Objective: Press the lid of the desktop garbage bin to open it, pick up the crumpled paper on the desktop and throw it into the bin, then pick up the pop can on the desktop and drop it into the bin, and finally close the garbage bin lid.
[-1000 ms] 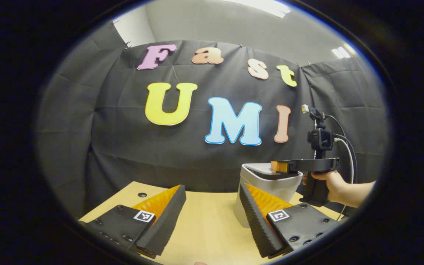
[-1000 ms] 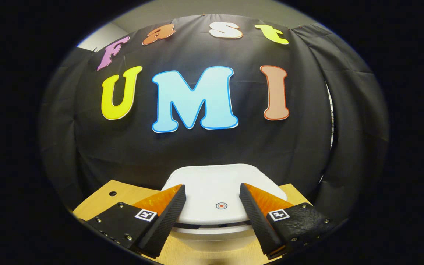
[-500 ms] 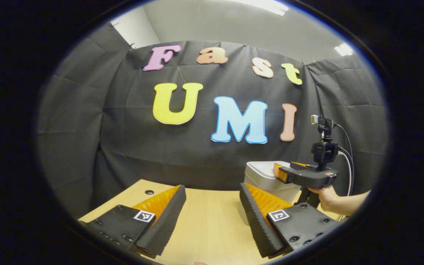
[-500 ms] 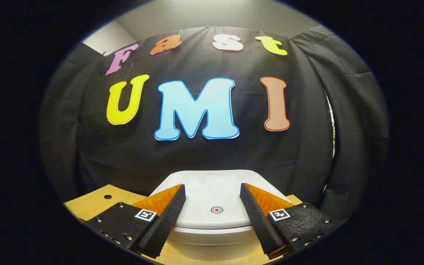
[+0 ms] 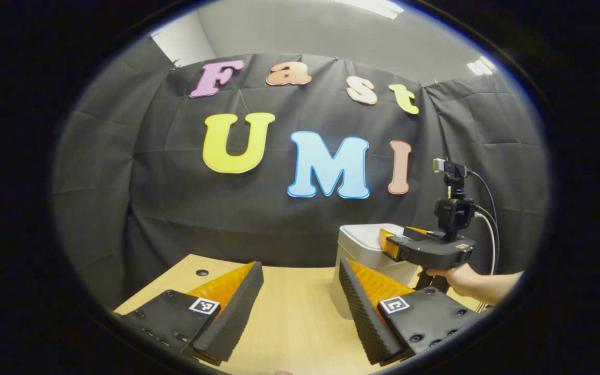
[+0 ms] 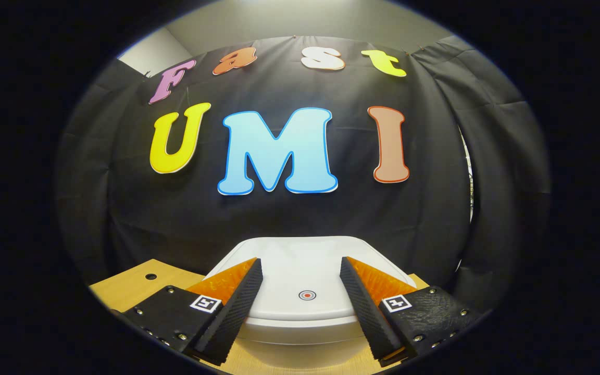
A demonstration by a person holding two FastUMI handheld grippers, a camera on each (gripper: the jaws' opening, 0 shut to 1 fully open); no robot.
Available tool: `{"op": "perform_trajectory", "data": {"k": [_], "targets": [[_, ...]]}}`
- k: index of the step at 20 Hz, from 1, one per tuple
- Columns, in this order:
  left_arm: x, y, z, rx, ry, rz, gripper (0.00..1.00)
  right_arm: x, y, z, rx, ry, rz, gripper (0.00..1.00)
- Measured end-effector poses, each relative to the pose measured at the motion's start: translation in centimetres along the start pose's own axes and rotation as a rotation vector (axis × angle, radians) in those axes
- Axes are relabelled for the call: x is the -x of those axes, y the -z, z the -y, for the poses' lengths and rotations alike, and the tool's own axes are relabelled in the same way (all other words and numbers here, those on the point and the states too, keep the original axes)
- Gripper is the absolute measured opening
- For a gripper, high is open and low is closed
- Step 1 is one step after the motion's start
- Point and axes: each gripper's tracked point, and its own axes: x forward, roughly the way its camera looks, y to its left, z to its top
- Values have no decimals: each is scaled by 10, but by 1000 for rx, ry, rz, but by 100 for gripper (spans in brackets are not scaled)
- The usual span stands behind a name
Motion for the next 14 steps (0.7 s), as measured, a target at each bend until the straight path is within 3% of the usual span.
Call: {"op": "perform_trajectory", "data": {"k": [7,11,14], "targets": [[-2,-7,3,10,15,14,95,0,-1,0,12,5,57,97],[5,-12,2,7,11,26,95,1,-7,1,7,45,72,96],[9,-15,-1,1,0,32,95,8,-5,1,3,68,27,95]]}}
